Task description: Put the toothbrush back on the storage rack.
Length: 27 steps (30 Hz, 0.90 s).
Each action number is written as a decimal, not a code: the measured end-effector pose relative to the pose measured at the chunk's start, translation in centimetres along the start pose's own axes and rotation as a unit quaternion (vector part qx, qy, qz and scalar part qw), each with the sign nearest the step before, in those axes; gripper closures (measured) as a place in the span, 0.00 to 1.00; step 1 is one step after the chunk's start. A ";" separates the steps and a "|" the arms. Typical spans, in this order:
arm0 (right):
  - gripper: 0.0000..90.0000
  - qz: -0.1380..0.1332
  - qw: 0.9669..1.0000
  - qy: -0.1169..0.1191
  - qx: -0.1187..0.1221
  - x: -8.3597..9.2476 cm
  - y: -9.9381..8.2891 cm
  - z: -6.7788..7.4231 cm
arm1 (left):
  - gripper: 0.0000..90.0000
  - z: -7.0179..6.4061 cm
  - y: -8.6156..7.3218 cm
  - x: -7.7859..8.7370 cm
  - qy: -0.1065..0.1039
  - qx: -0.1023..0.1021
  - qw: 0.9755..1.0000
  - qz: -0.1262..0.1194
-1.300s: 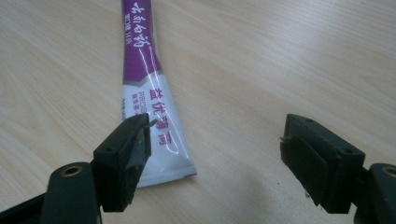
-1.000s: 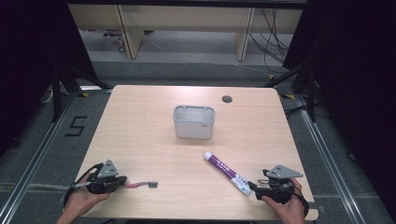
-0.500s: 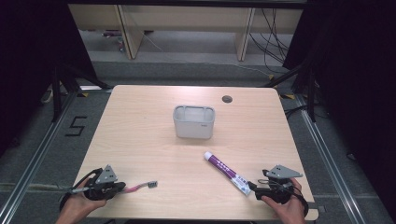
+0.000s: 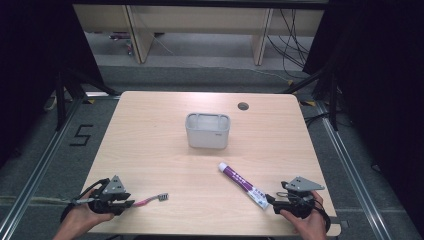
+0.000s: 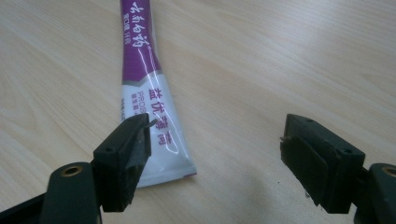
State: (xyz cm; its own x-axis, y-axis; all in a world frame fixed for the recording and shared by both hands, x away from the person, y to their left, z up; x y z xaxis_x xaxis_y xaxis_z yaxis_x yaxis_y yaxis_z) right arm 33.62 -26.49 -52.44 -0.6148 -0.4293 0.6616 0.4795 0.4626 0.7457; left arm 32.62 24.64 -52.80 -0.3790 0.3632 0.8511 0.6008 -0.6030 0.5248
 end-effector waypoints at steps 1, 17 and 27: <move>0.28 0.000 1.000 0.000 0.000 0.0 0.0 0.0 | 0.73 0.0 0.0 0.0 0.000 0.000 1.000 0.000; 0.28 -0.001 1.000 0.003 0.005 -0.1 0.0 0.0 | 0.68 -1.4 0.8 0.3 -0.003 -0.051 0.997 0.054; 0.28 0.000 1.000 0.003 0.005 0.0 0.0 0.0 | 0.74 -1.3 0.5 -0.2 -0.007 -0.057 0.996 0.073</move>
State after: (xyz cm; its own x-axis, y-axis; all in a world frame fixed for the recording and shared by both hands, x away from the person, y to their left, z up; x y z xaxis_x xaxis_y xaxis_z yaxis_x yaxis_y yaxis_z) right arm 33.64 -26.47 -52.47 -0.6114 -0.4343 0.6615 0.4727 0.4699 0.7455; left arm 32.09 23.32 -52.73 -0.2829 0.2760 0.9186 0.5646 -0.7263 0.3921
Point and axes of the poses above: each handheld gripper's, and its own axes: x roughly backward along the jaws, y roughly out of its top, z roughly to its left, the point moved 5 cm from there along -x, roughly forward along the jaws, and after that the axes turned 6 degrees about x, right-handed, at the moved point
